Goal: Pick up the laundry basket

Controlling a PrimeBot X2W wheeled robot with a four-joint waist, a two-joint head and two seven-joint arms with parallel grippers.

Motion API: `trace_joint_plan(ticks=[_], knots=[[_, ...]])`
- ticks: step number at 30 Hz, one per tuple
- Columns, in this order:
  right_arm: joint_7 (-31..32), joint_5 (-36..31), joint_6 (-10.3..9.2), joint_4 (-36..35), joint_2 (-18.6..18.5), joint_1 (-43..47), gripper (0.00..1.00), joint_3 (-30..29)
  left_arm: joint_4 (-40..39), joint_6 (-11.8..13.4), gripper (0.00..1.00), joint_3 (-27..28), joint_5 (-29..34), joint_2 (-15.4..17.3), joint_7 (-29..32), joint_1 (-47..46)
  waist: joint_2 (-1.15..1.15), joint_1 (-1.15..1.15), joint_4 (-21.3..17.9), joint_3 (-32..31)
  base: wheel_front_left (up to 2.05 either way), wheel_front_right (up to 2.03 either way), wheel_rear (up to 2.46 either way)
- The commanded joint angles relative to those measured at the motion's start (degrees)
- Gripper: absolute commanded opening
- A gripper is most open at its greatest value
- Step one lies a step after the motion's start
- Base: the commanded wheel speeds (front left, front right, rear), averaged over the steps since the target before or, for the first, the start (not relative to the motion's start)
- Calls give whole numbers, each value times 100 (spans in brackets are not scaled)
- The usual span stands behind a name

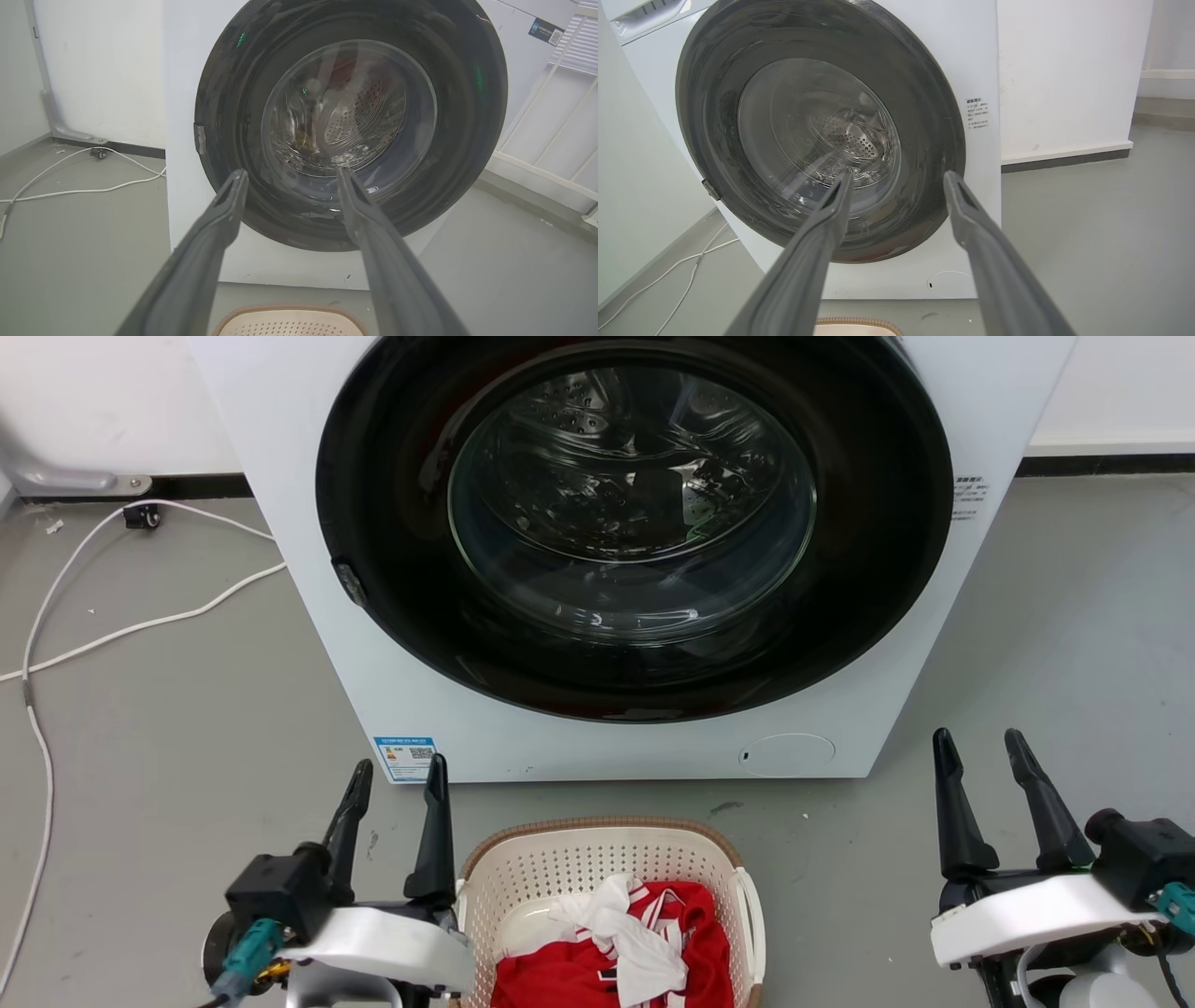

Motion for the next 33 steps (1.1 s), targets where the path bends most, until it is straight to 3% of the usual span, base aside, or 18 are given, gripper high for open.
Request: trace_joint_plan(ticks=[1, 11, 26, 33], knots=[[-55, -184, 0, -27, -14, 22, 100, 6, -26, 78, 100, -95, 151, 84, -56, -14, 0, 0, -4, -12, 0, 0, 0], [-181, -571, 0, 89, -14, 112, 100, 30, 101, 340, 100, -438, 423, 224, -175, 1, 0, 0, -28, -31, 0, 0, 0], [-386, -1260, -1, 91, -12, 148, 100, 117, 312, 282, 100, -528, 1183, 156, -375, 107, 0, 0, -61, 36, 0, 0, 0], [-456, -1209, -1, 214, -11, 167, 100, 113, 366, 91, 100, -19, 998, -187, -462, 237, 0, 0, -56, 75, 0, 0, 0]])
